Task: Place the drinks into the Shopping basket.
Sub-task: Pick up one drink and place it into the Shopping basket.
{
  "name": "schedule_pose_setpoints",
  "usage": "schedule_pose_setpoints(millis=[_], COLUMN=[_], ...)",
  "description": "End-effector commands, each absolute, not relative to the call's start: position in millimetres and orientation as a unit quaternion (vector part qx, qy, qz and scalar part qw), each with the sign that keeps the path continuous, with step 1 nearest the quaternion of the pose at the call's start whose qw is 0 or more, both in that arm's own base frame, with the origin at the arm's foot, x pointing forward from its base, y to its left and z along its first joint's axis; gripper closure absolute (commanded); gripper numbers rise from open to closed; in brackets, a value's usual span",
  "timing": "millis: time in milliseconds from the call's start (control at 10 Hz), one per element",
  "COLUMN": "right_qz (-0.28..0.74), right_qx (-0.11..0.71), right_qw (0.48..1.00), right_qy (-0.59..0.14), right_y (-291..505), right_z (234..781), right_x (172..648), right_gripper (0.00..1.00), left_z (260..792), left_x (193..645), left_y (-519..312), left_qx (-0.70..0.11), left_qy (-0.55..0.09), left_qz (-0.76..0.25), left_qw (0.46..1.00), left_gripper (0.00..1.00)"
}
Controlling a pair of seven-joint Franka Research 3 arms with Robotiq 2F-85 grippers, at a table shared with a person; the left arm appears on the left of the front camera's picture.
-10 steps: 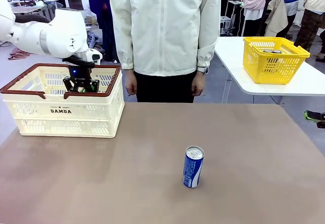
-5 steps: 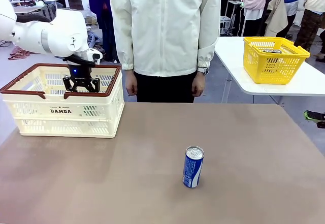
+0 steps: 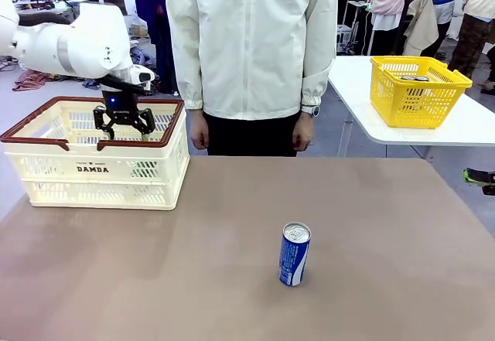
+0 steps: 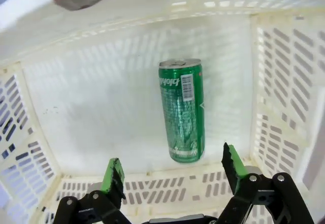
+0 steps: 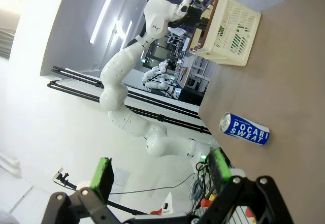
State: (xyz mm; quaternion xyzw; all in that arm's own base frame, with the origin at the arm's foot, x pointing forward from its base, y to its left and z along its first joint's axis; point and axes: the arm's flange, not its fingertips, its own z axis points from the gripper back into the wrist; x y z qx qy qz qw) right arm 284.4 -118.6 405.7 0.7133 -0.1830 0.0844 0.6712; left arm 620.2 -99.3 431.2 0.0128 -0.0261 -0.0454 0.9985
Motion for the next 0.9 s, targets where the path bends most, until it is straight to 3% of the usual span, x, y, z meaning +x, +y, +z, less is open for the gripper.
schedule_pose_setpoints(millis=[0,200,300,400,600,800], right_qz=[0.079,0.079,0.079,0.079,0.079,0.079], right_qx=[0.718,0.718,0.718,0.718,0.718,0.718], right_qw=[0.667,0.667,0.667,0.667,0.667,0.667], right_qy=[-0.183,-0.183,-0.183,-0.183,-0.183,-0.183], right_y=[-118.8,-118.8,-118.8,-118.8,-118.8,-118.8], right_z=[412.2,412.2,412.2,412.2,412.2,412.2], right_x=[285.2,285.2,285.2,285.2,285.2,285.2], right_gripper=[0.00,0.00,0.00,0.00,0.00,0.00], left_z=[477.3,545.6,576.7,594.3,593.7,546.0], left_x=[577.3,543.5,533.6,521.8,503.3,479.0], left_y=[-87.2,-54.9,-21.1,23.2,130.0,225.4], left_qx=[-0.041,-0.150,-0.230,-0.305,-0.429,-0.514], left_qy=[-0.053,-0.033,-0.017,0.005,0.013,-0.024], left_qz=[-0.033,-0.007,0.074,0.060,0.067,0.087], left_qw=[0.997,0.988,0.970,0.950,0.901,0.853], left_gripper=[0.00,0.00,0.00,0.00,0.00,0.00])
